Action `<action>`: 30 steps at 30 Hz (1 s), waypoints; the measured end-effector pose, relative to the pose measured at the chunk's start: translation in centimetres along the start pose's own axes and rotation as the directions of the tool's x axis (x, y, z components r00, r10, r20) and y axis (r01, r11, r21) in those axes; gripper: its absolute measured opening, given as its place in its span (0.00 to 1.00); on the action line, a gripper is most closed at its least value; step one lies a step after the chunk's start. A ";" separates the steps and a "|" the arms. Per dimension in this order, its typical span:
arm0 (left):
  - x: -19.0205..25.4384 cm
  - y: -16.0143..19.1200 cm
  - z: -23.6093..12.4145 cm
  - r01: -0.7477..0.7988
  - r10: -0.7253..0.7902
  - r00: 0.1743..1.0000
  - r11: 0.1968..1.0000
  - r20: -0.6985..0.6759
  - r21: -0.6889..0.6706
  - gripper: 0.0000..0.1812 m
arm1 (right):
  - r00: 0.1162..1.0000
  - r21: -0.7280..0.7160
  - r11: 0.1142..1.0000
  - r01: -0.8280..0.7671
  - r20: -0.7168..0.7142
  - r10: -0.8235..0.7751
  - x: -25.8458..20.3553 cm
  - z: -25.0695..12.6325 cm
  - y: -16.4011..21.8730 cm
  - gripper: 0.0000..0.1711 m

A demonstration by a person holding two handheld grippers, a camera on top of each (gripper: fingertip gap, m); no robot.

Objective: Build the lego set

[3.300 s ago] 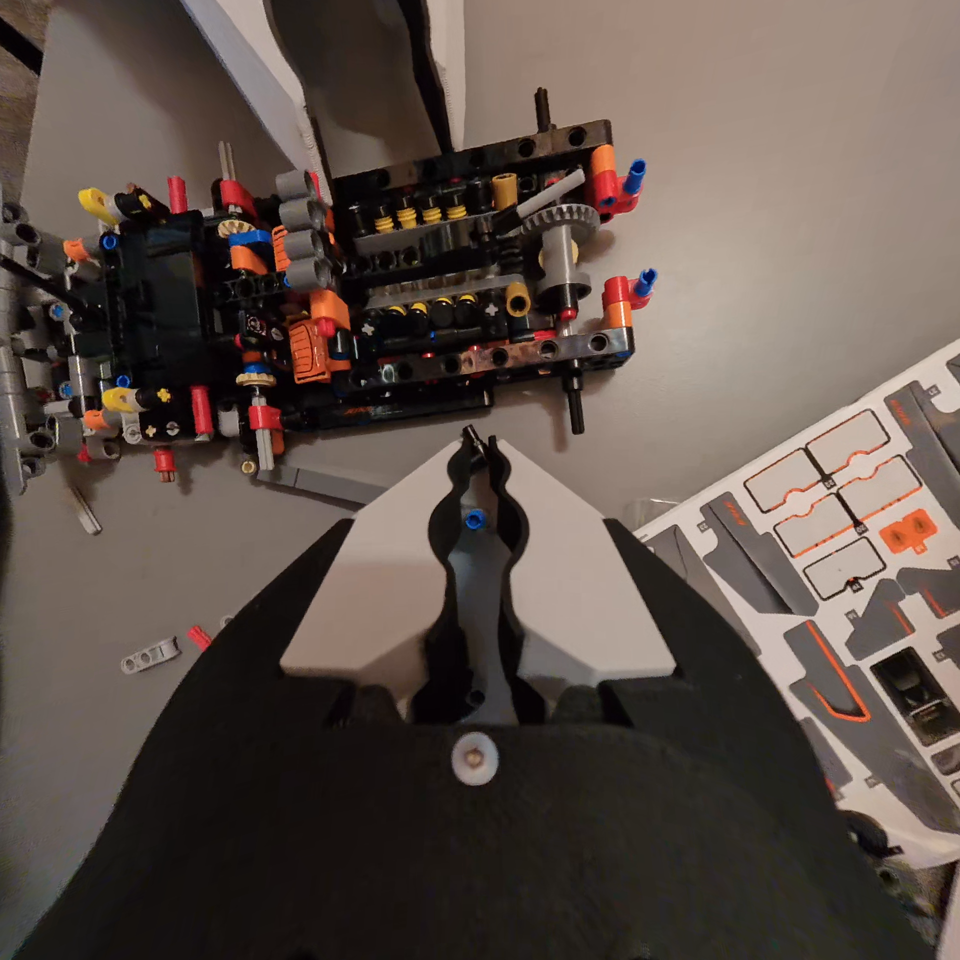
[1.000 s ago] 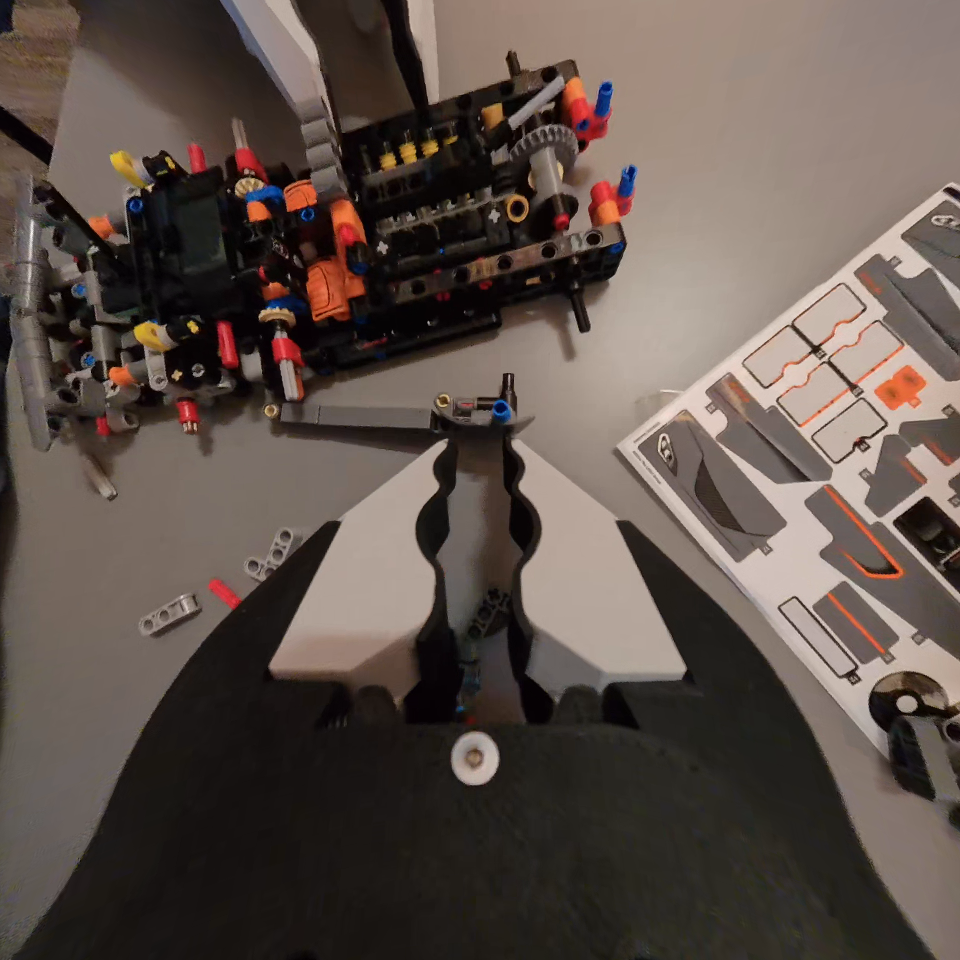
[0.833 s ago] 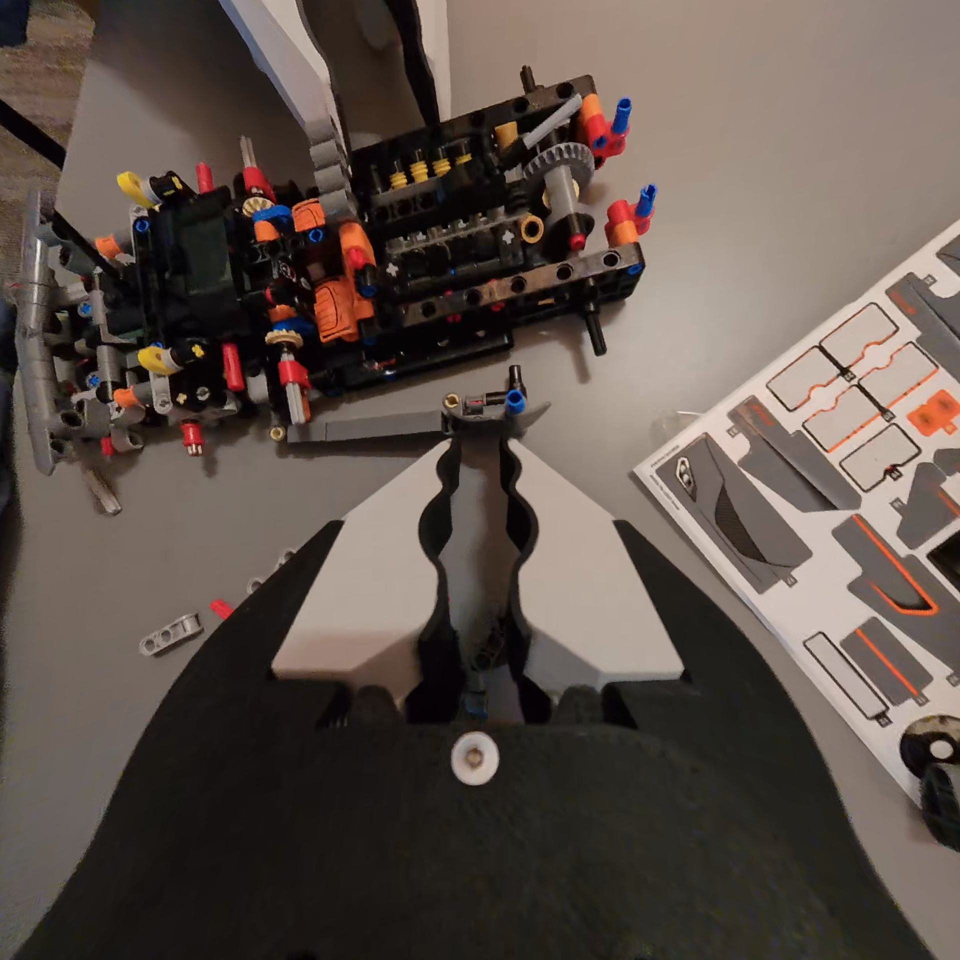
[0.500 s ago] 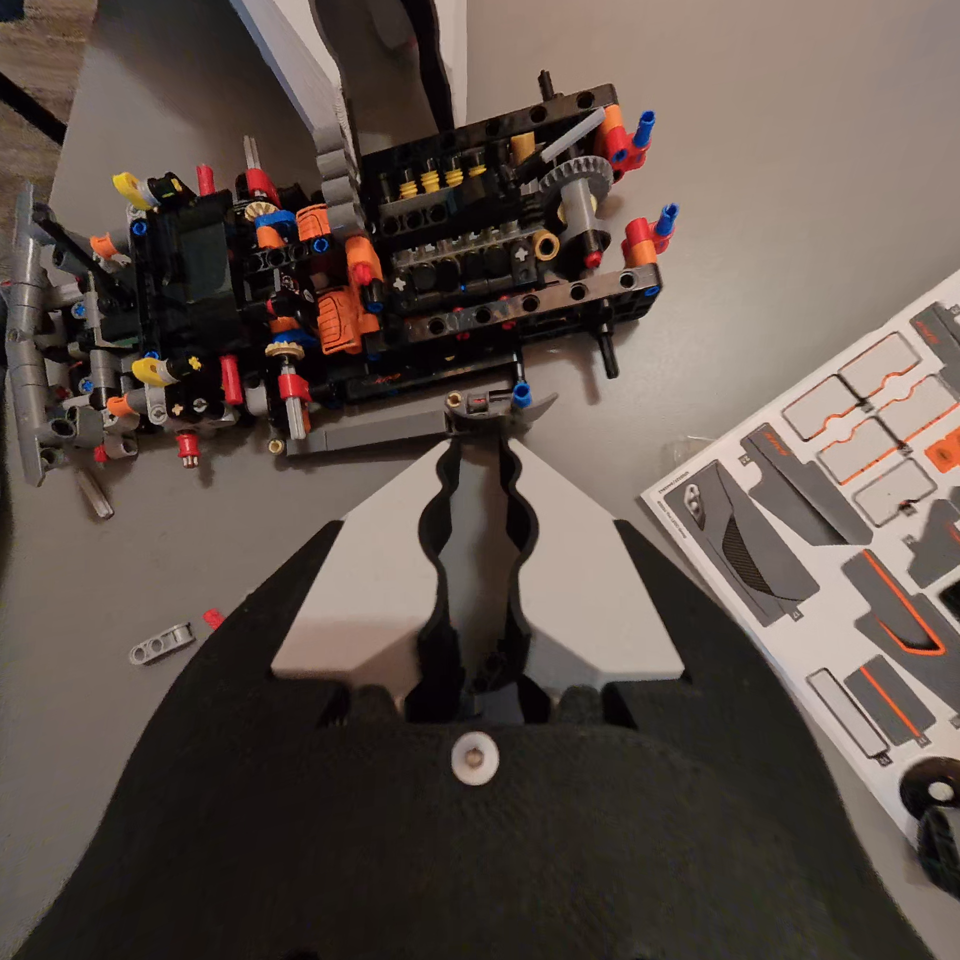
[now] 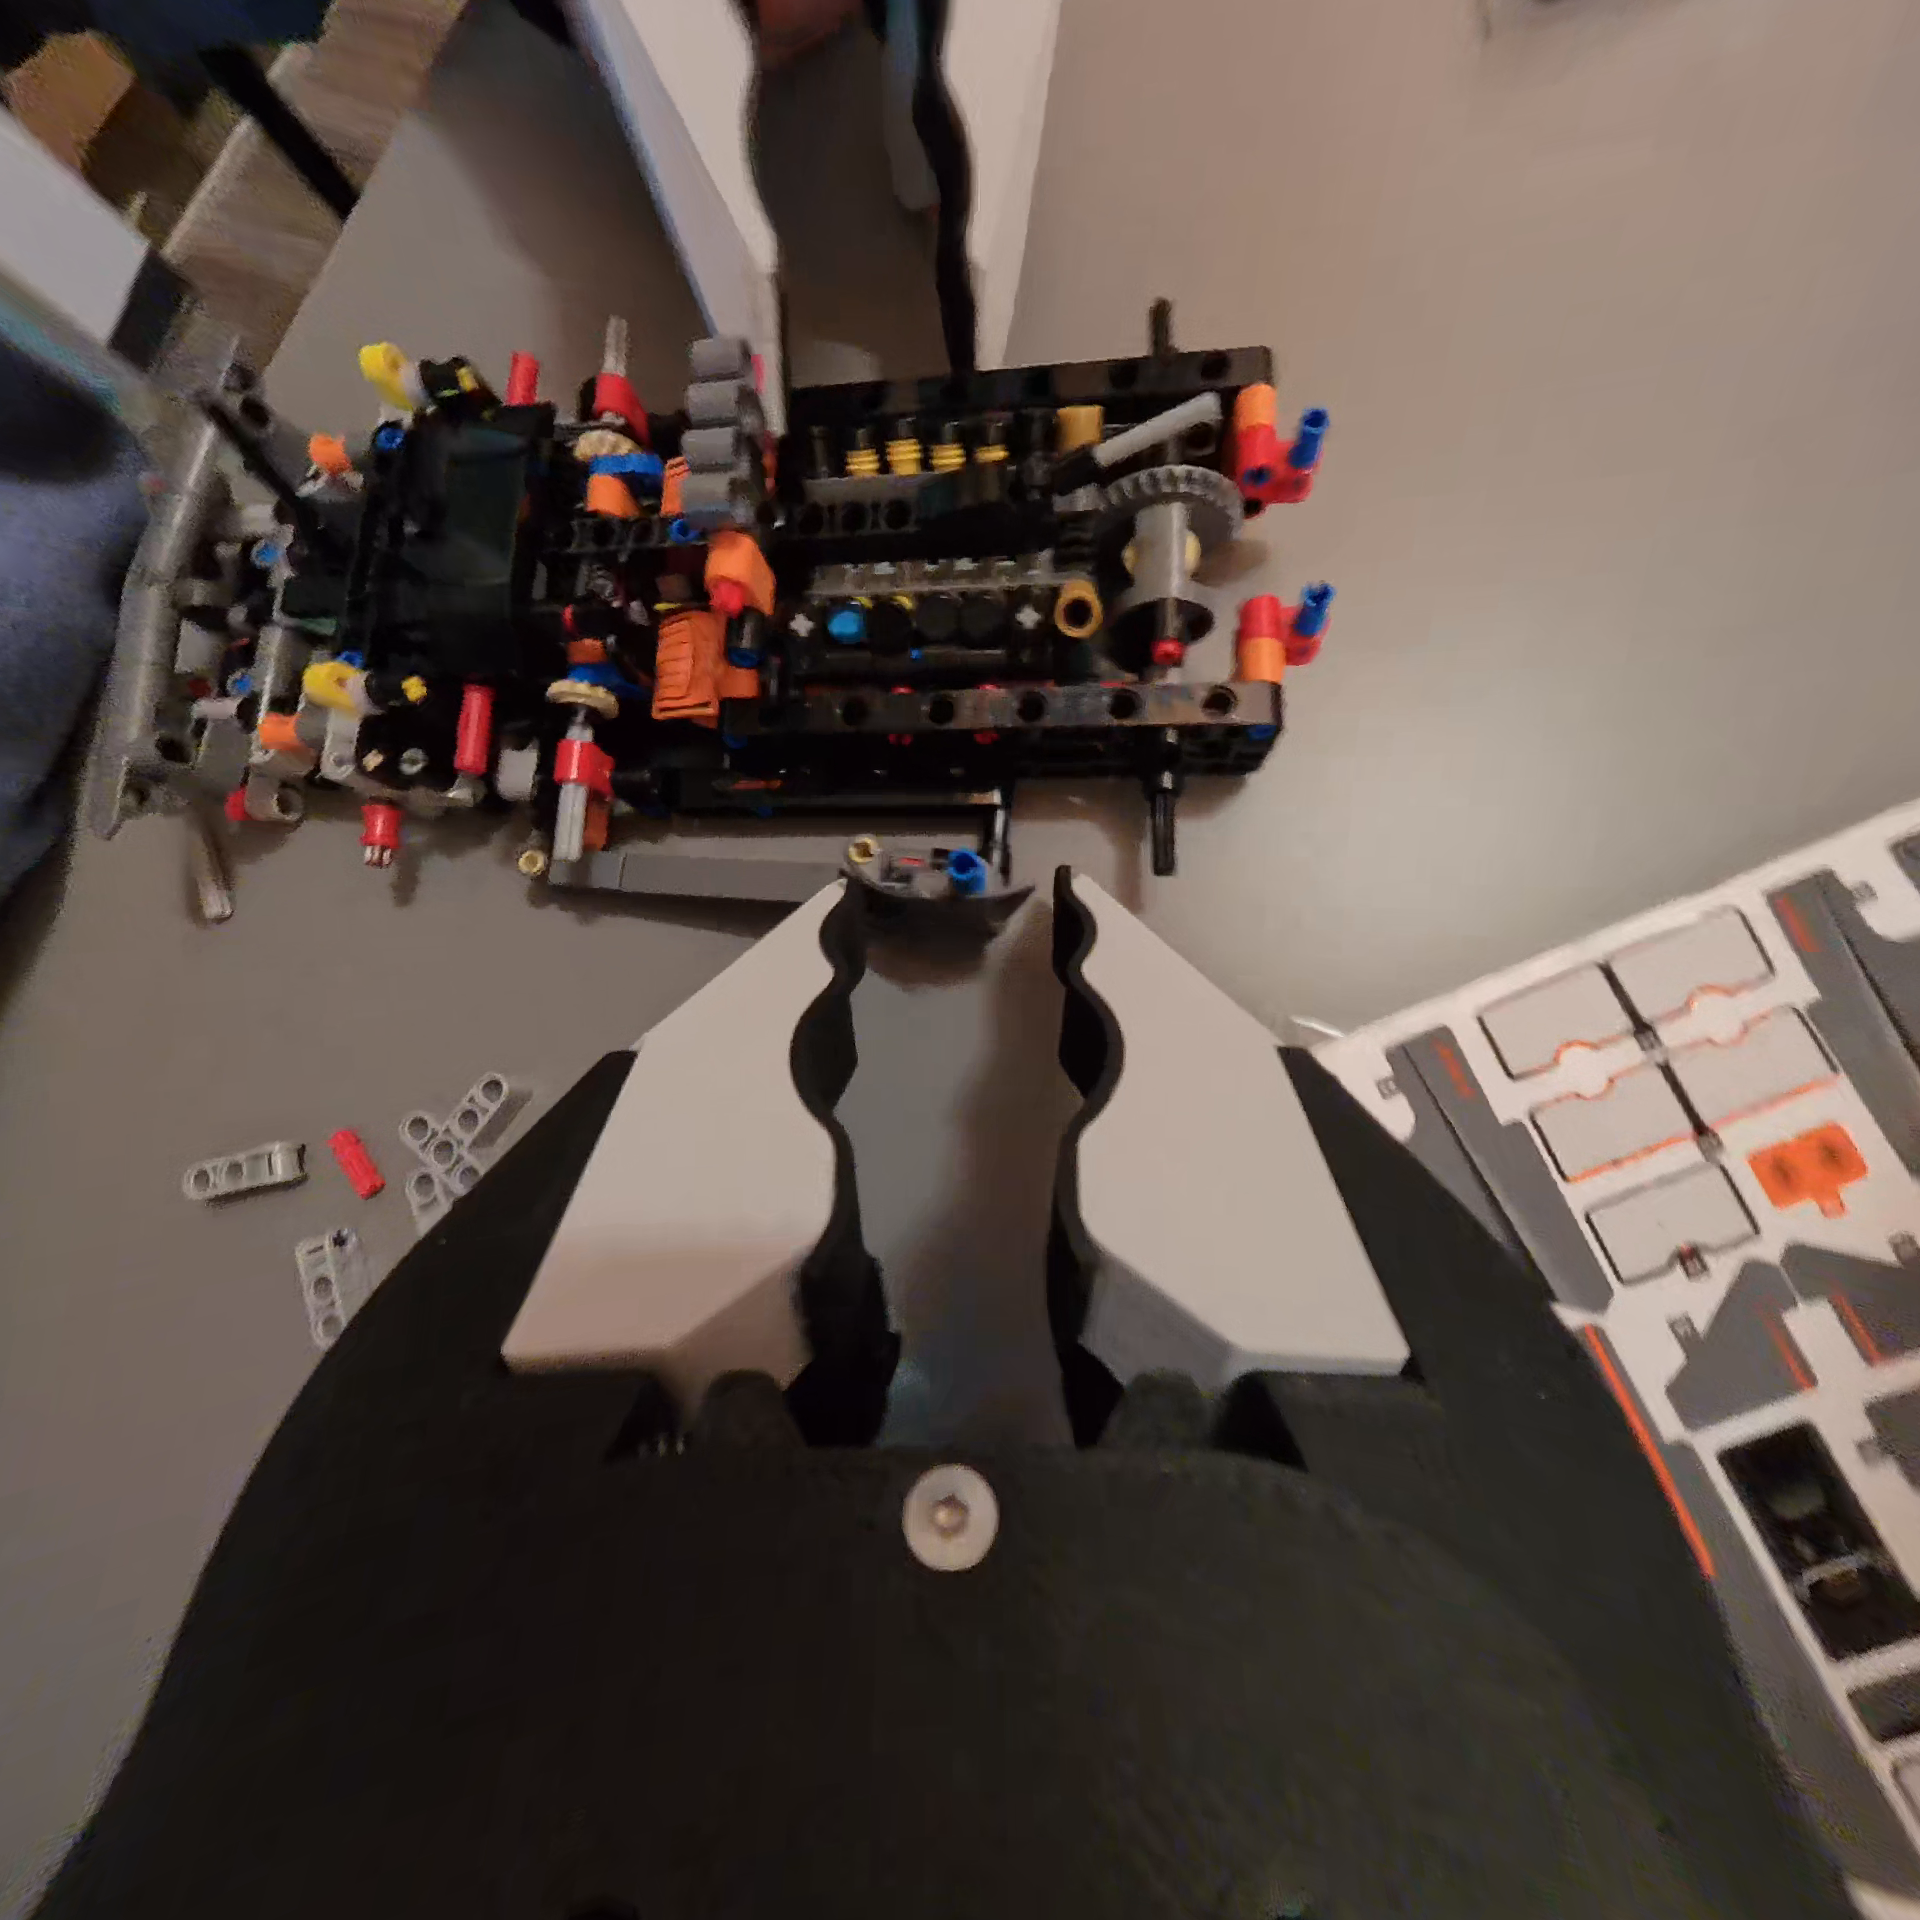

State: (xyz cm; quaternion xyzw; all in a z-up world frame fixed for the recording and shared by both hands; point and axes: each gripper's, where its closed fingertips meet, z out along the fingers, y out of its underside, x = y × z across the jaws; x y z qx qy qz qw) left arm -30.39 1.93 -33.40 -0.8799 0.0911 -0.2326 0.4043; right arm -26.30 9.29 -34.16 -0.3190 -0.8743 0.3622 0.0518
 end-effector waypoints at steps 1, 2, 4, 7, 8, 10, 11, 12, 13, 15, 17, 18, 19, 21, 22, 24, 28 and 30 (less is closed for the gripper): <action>0.1 0.0 0.0 0.000 0.000 1.000 1.000 -0.004 -0.001 0.19 | 0.999 -0.014 0.999 0.031 0.015 -0.031 -0.2 0.1 0.1 0.17; 0.1 0.0 0.0 0.000 0.000 1.000 1.000 -0.005 -0.002 0.19 | 0.998 -0.031 0.998 0.055 0.025 -0.055 -0.2 0.2 0.2 0.17; 0.1 0.0 0.0 0.004 -0.004 1.000 1.000 -0.009 -0.002 0.19 | 0.995 -0.025 0.996 0.080 0.058 -0.079 -0.2 0.2 0.1 0.18; 0.1 0.0 0.0 0.007 -0.007 1.000 1.000 -0.011 -0.002 0.19 | 0.991 -0.020 0.995 0.094 0.100 -0.091 -0.4 0.5 0.1 0.17; 0.1 0.0 0.0 0.006 -0.006 1.000 1.000 -0.013 -0.002 0.19 | 0.989 -0.014 0.994 0.104 0.110 -0.102 -0.5 0.6 0.0 0.16; 0.1 0.0 0.1 0.007 -0.007 1.000 1.000 -0.015 -0.004 0.19 | 0.985 -0.011 0.992 0.126 0.124 -0.123 -0.6 0.6 0.0 0.16; 0.1 0.0 0.0 0.010 -0.010 1.000 1.000 -0.017 -0.004 0.19 | 0.983 -0.009 0.992 0.127 0.134 -0.125 -0.7 0.7 0.0 0.16; 0.1 0.0 0.1 0.011 -0.011 1.000 1.000 -0.019 -0.004 0.19 | 0.981 -0.005 0.991 0.133 0.142 -0.131 -0.8 0.7 0.0 0.16; 0.1 0.0 0.1 0.010 -0.010 1.000 1.000 -0.020 -0.005 0.19 | 0.979 0.000 0.991 0.137 0.152 -0.136 -0.9 0.7 0.0 0.16; 0.1 0.1 0.1 0.007 -0.007 1.000 1.000 -0.019 -0.007 0.18 | 0.975 0.010 0.991 0.135 0.174 -0.135 -1.3 0.8 0.0 0.15; 0.1 0.1 0.1 0.004 -0.004 1.000 1.000 -0.014 -0.007 0.18 | 0.975 0.020 0.992 0.128 0.180 -0.130 -1.5 0.9 0.0 0.15; 0.2 0.1 0.1 0.005 -0.005 1.000 1.000 -0.013 -0.007 0.18 | 0.976 0.022 0.992 0.124 0.180 -0.125 -1.5 0.9 0.0 0.15; 0.2 0.1 0.2 0.006 -0.006 1.000 1.000 -0.014 -0.007 0.18 | 0.976 0.025 0.992 0.127 0.178 -0.129 -1.6 0.9 0.0 0.15; 0.5 0.1 0.2 0.007 -0.007 1.000 1.000 -0.024 -0.010 0.18 | 0.976 0.030 0.991 0.127 0.174 -0.130 -2.0 0.9 0.1 0.15; 0.6 0.1 0.3 0.003 -0.004 1.000 1.000 -0.027 -0.012 0.18 | 0.977 0.032 0.992 0.123 0.171 -0.127 -2.1 0.9 0.1 0.15; 0.7 0.1 0.4 0.007 -0.008 0.999 1.000 -0.032 -0.012 0.18 | 0.979 0.040 0.992 0.120 0.159 -0.125 -2.3 0.8 0.2 0.15; 1.1 0.1 0.6 0.000 -0.001 0.999 1.000 -0.041 -0.016 0.18 | 0.980 0.064 0.990 0.128 0.143 -0.136 -2.8 0.7 0.4 0.15; 1.1 0.1 0.6 0.001 -0.002 0.999 1.000 -0.039 -0.016 0.18 | 0.981 0.070 0.990 0.121 0.141 -0.130 -2.8 0.7 0.4 0.15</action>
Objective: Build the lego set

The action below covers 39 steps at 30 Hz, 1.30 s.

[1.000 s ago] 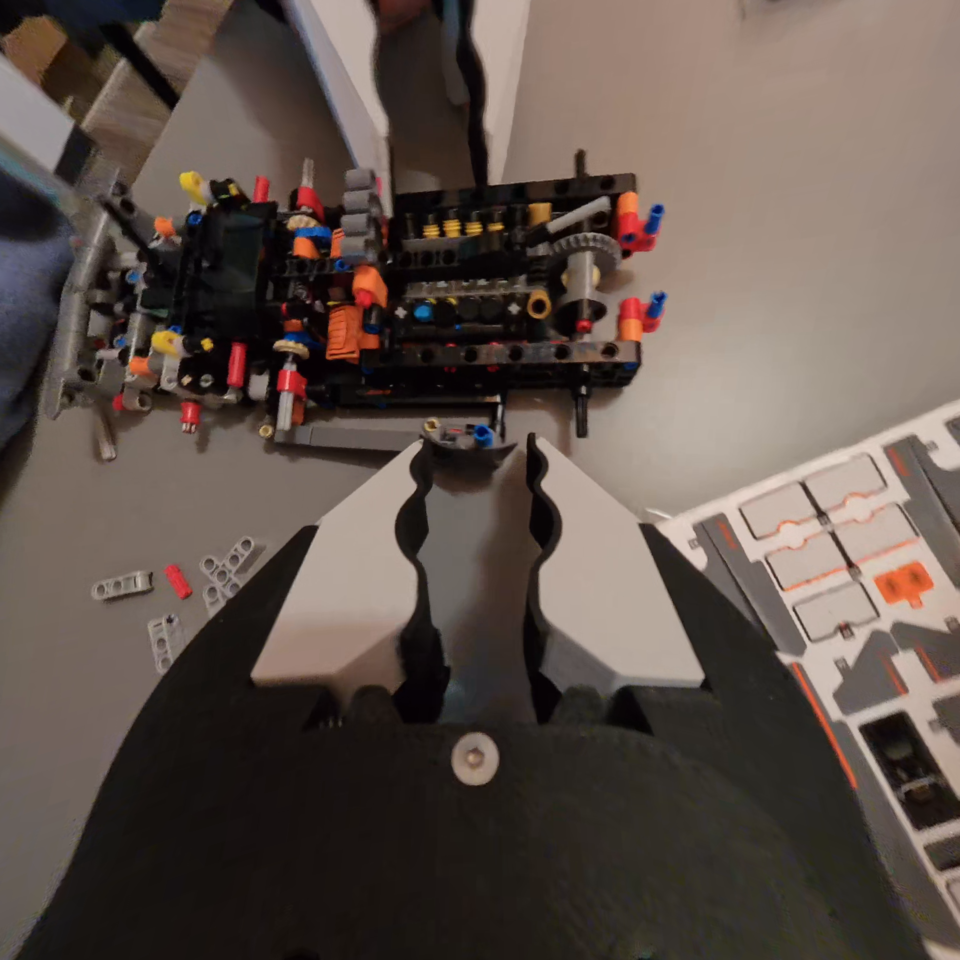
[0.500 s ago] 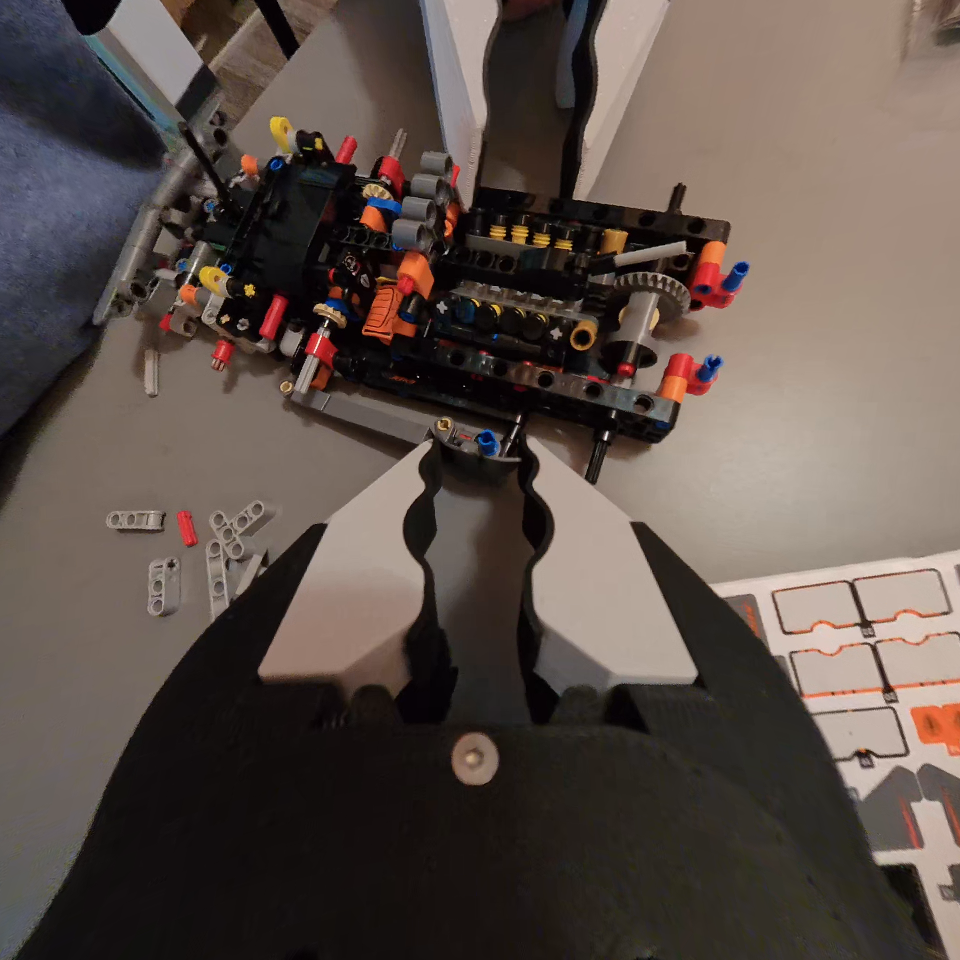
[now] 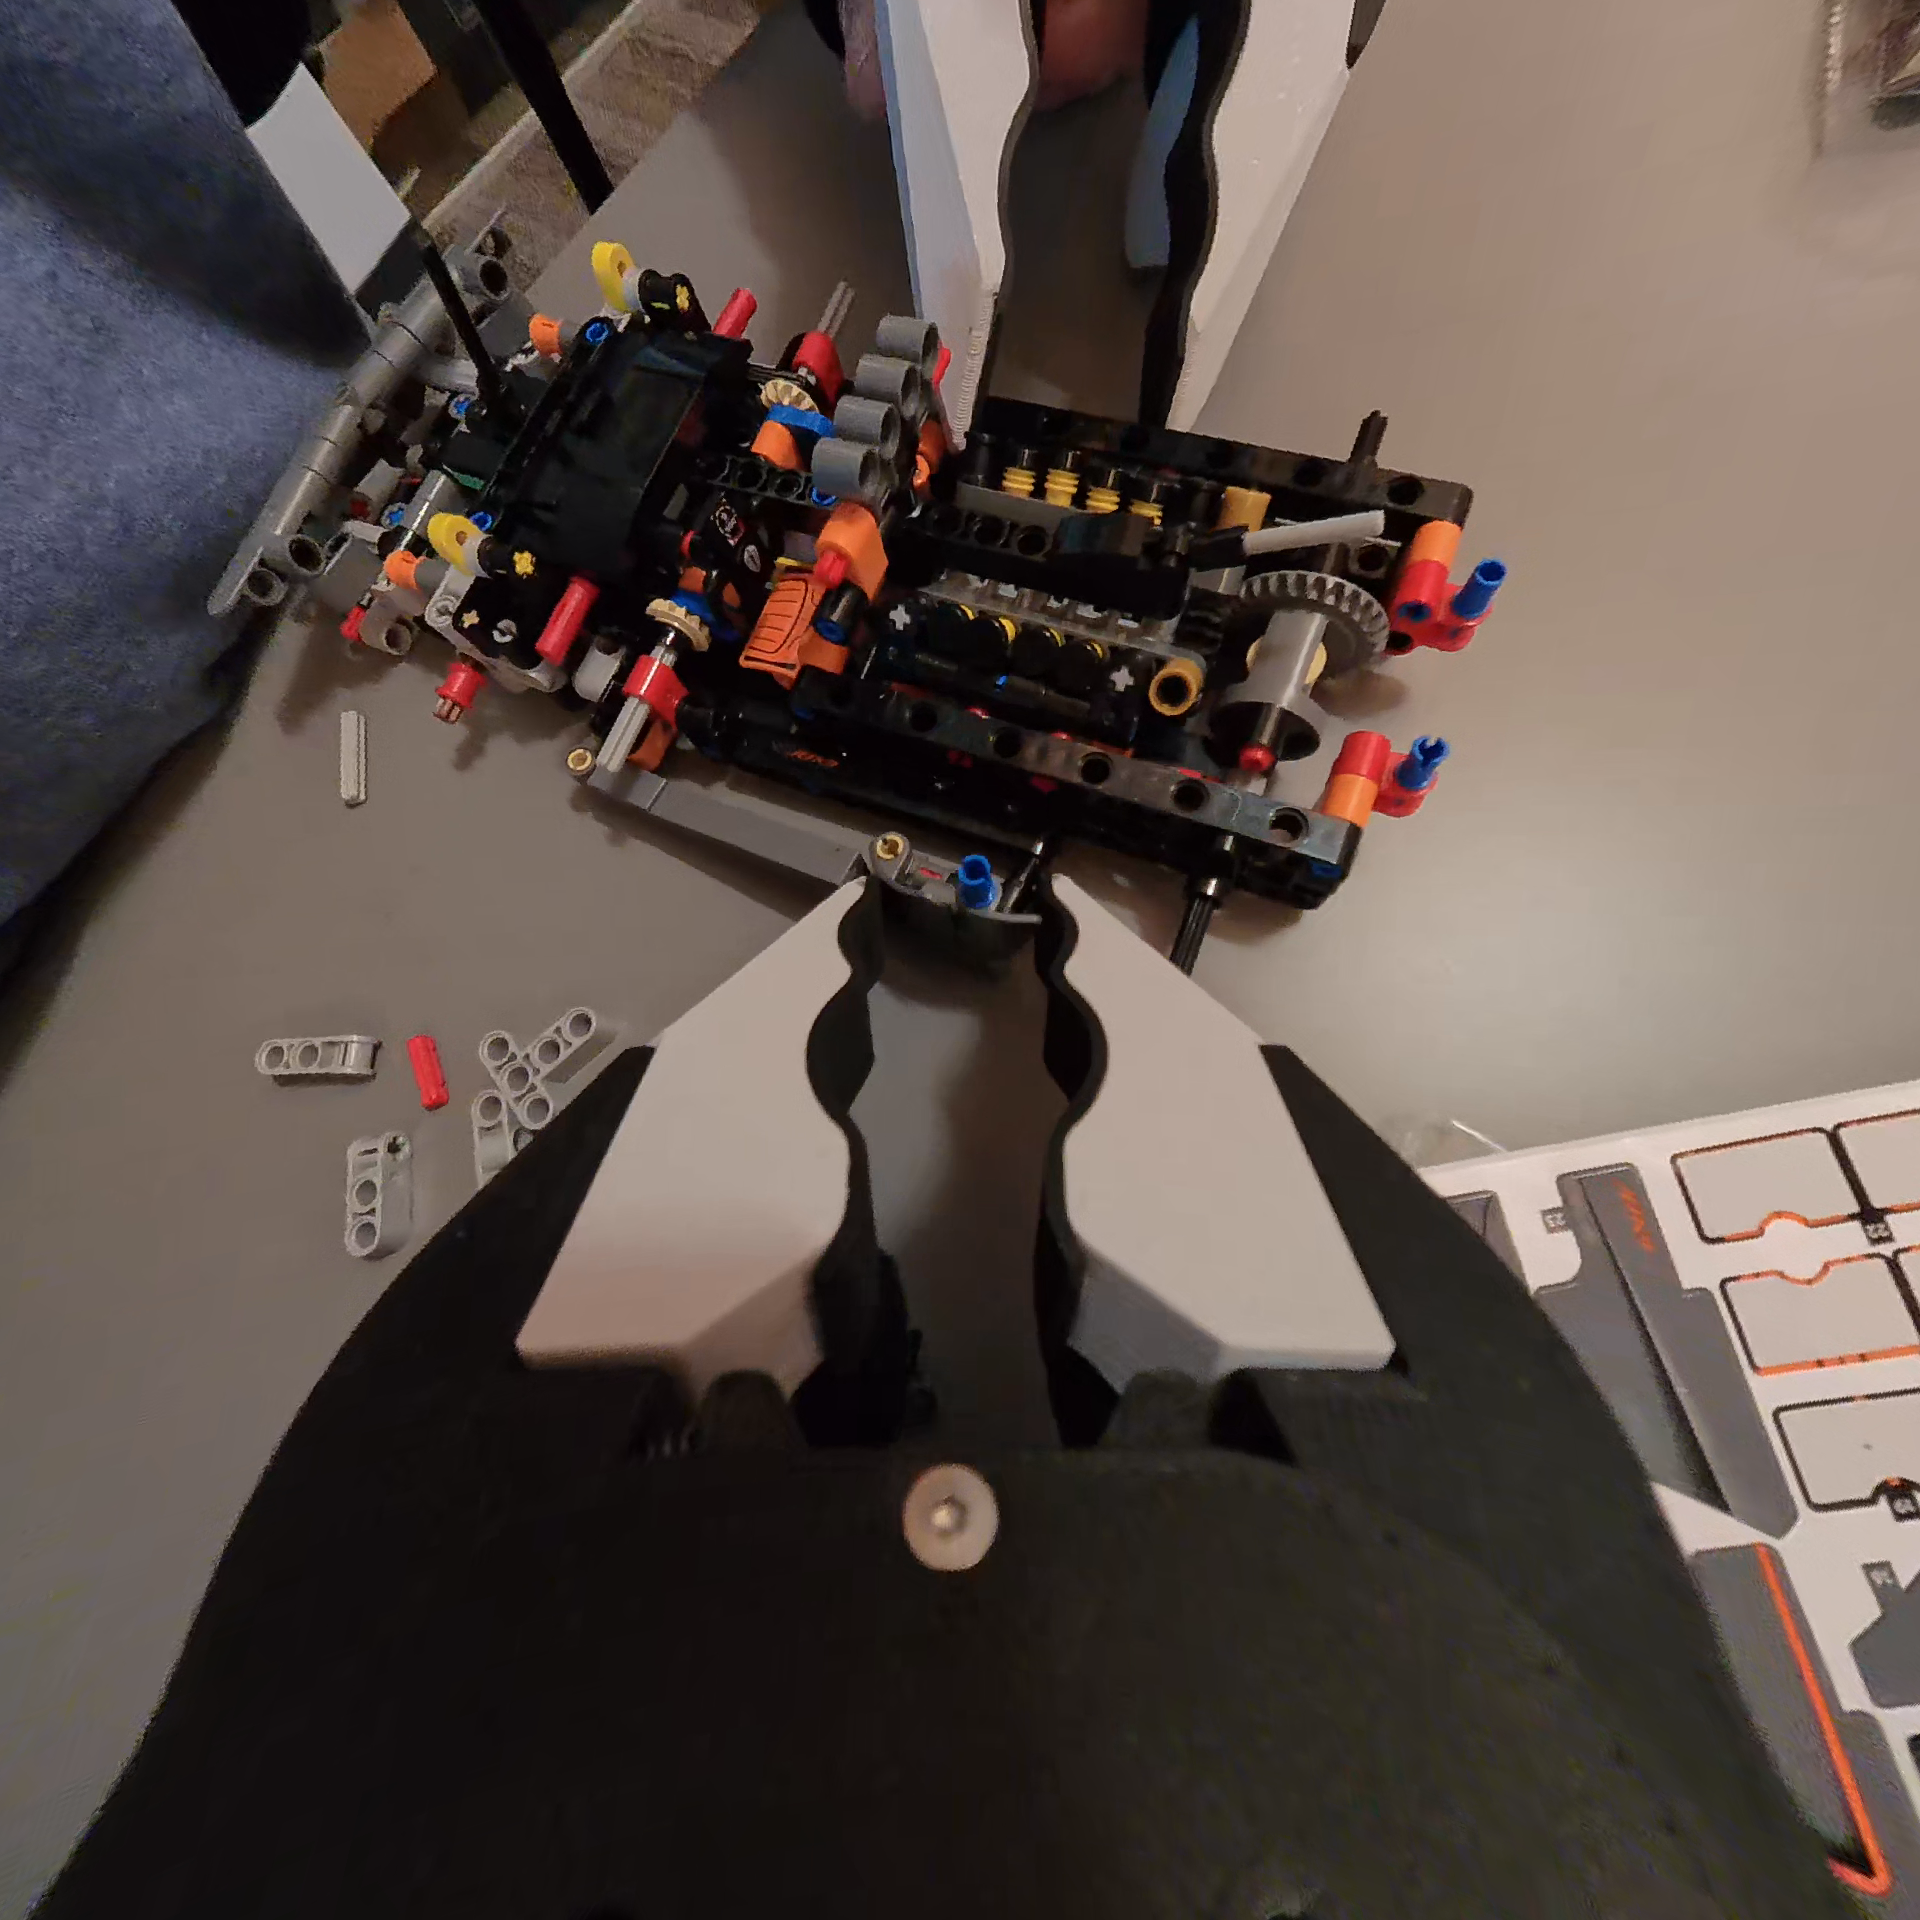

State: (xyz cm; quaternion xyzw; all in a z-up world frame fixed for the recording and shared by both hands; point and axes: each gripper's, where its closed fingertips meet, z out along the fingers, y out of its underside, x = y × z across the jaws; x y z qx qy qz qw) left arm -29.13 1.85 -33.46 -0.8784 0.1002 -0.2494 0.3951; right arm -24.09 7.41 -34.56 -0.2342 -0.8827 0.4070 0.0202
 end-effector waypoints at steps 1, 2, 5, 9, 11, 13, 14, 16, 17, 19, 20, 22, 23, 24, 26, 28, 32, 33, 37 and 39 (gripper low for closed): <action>0.0 0.0 0.0 -0.002 0.002 1.000 1.000 0.001 0.000 0.18 | 1.000 -0.002 1.000 0.003 -0.001 -0.003 0.0 0.0 0.0 0.15; 0.1 0.0 0.1 -0.004 0.004 1.000 1.000 -0.003 0.001 0.17 | 1.000 -0.003 1.000 0.007 0.000 -0.007 -0.1 0.0 0.0 0.15; 0.2 0.0 0.2 -0.009 0.009 1.000 1.000 0.001 0.000 0.17 | 1.000 -0.010 1.000 0.015 0.008 -0.015 -0.2 0.1 0.0 0.15; 0.3 0.0 0.2 -0.009 0.009 1.000 1.000 0.000 0.000 0.17 | 1.000 -0.011 1.000 0.025 0.012 -0.025 -0.2 0.1 0.0 0.15; 0.3 0.0 0.2 -0.011 0.011 1.000 1.000 0.000 0.000 0.17 | 0.999 -0.009 1.000 0.030 0.018 -0.029 -0.2 0.1 0.0 0.15; 0.3 0.0 0.2 -0.010 0.010 1.000 1.000 0.000 -0.001 0.17 | 0.999 -0.004 0.999 0.038 0.023 -0.038 -0.2 0.1 0.0 0.15; 0.3 0.0 0.2 -0.010 0.010 1.000 1.000 0.001 -0.001 0.17 | 0.999 -0.003 0.999 0.043 0.025 -0.042 -0.2 0.2 0.0 0.15; 0.3 0.0 0.2 -0.005 0.005 1.000 1.000 -0.004 -0.001 0.17 | 0.998 -0.002 0.999 0.054 0.028 -0.054 -0.2 0.2 0.0 0.15; 0.3 0.0 0.2 -0.006 0.006 1.000 1.000 -0.004 -0.001 0.17 | 0.998 0.005 0.999 0.054 0.027 -0.054 -0.2 0.2 0.0 0.15; 0.3 0.0 0.2 -0.008 0.008 1.000 1.000 -0.004 -0.002 0.17 | 0.999 0.013 0.999 0.038 0.028 -0.038 -0.2 0.1 0.1 0.16; 0.3 0.0 0.3 -0.008 0.008 1.000 1.000 -0.006 -0.004 0.17 | 0.999 0.007 0.999 0.039 0.027 -0.039 -0.2 0.0 0.1 0.16; 0.3 0.0 0.3 -0.003 0.003 1.000 1.000 -0.010 -0.005 0.17 | 0.998 -0.013 0.999 0.052 0.019 -0.052 -0.1 -0.2 0.2 0.17; 0.3 0.0 0.3 -0.002 0.002 1.000 1.000 -0.011 -0.004 0.17 | 0.998 -0.019 0.998 0.061 0.017 -0.060 -0.1 -0.3 0.2 0.18; 0.3 0.0 0.3 -0.003 0.003 1.000 1.000 -0.010 -0.004 0.17 | 0.998 -0.022 0.998 0.065 0.020 -0.065 -0.2 -0.4 0.3 0.18; 0.3 0.0 0.3 -0.004 0.004 1.000 1.000 -0.009 -0.004 0.17 | 0.997 -0.025 0.997 0.066 0.033 -0.065 -0.4 -0.6 0.6 0.18; 0.3 0.0 0.3 0.001 -0.001 1.000 1.000 -0.013 -0.003 0.17 | 0.997 -0.023 0.997 0.070 0.035 -0.069 -0.4 -0.7 0.6 0.19; 0.3 0.0 0.3 0.000 0.000 1.000 1.000 -0.013 -0.003 0.17 | 0.997 0.004 0.999 0.051 0.062 -0.052 -0.6 -1.1 0.5 0.20; 0.3 0.0 0.3 0.002 -0.002 1.000 1.000 -0.014 -0.003 0.17 | 0.997 0.011 0.999 0.045 0.063 -0.045 -0.5 -1.3 0.5 0.20; 0.3 -0.1 0.3 0.006 -0.006 1.000 1.000 -0.018 -0.003 0.17 | 0.997 0.021 0.999 0.040 0.068 -0.041 -0.5 -2.2 0.4 0.21; 0.3 -0.1 0.3 0.006 -0.006 1.000 1.000 -0.020 -0.003 0.17 | 0.997 0.001 0.999 0.044 0.071 -0.044 -0.5 -2.3 0.9 0.21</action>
